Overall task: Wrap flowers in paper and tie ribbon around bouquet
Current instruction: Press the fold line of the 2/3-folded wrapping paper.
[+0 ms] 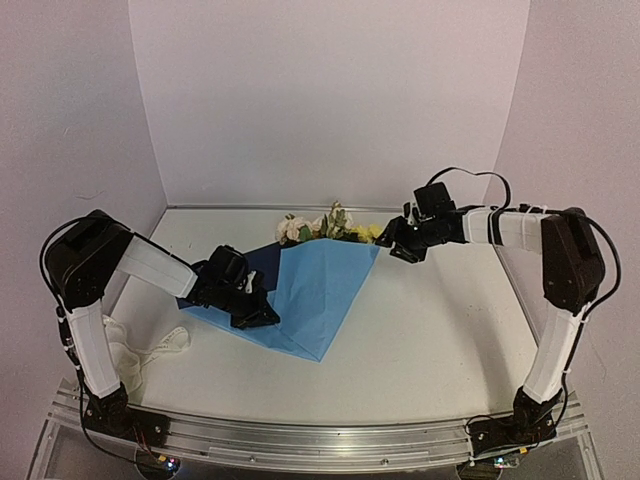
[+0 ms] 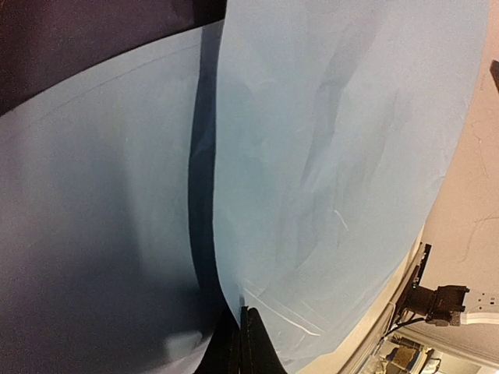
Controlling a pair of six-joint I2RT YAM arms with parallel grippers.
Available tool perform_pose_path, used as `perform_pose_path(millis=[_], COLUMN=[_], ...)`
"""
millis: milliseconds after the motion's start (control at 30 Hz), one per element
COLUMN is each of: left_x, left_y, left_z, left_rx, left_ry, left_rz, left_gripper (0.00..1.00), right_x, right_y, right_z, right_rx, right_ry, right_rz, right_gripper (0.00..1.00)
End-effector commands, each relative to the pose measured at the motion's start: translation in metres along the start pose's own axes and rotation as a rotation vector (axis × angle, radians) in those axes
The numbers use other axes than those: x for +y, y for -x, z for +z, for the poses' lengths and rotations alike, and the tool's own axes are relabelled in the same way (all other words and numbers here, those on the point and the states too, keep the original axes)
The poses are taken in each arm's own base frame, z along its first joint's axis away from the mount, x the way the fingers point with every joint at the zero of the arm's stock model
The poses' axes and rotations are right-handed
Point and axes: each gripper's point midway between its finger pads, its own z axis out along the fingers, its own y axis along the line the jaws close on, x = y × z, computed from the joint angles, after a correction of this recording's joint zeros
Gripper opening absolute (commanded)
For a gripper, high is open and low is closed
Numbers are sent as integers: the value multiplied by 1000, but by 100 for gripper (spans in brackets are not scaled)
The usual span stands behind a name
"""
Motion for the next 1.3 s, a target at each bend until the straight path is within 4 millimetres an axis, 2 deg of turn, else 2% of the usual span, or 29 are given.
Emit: perform_pose_path(millis=[0,133,200,233,333,433,600,767,867,933,1033,1200,1267], left_x=[-19,-24,-25,-26,-26,-24,-14,-7,-6,-7,-9,-17,-23], left_y=[4,4,4,3,5,5,5,4,4,5,5,6,7], left_z=[-13,-15,-15,-14,-12,-10,-6,0,1,1,0,-8,-13], left_rx=[-15,-17,-15,-13,-11,-12,-7,5,5,4,1,-13,-24], left_ry=[-21,-40,-47,-50,-56,-50,-11,7,8,6,2,-20,-31], left_rz=[37,48,52,53,53,48,22,7,6,8,9,17,28], left_gripper=[0,0,0,0,0,0,0,0,0,0,0,0,0], right_x=[41,79,91,100,107,96,59,23,14,22,44,83,99], right_y=[-46,-96,-117,-123,-143,-154,-158,-144,-134,-130,-135,-160,-177], right_z=[-21,-12,-5,-1,18,34,46,48,46,41,28,2,-1], right_rx=[59,155,187,191,227,235,200,126,96,91,108,154,199], right_ry=[10,95,151,193,243,227,125,51,32,56,99,168,208], right_rz=[-74,-92,-75,-51,-7,19,29,76,106,92,36,-89,-124], right_gripper=[51,45,43,43,41,40,40,39,40,40,42,42,42])
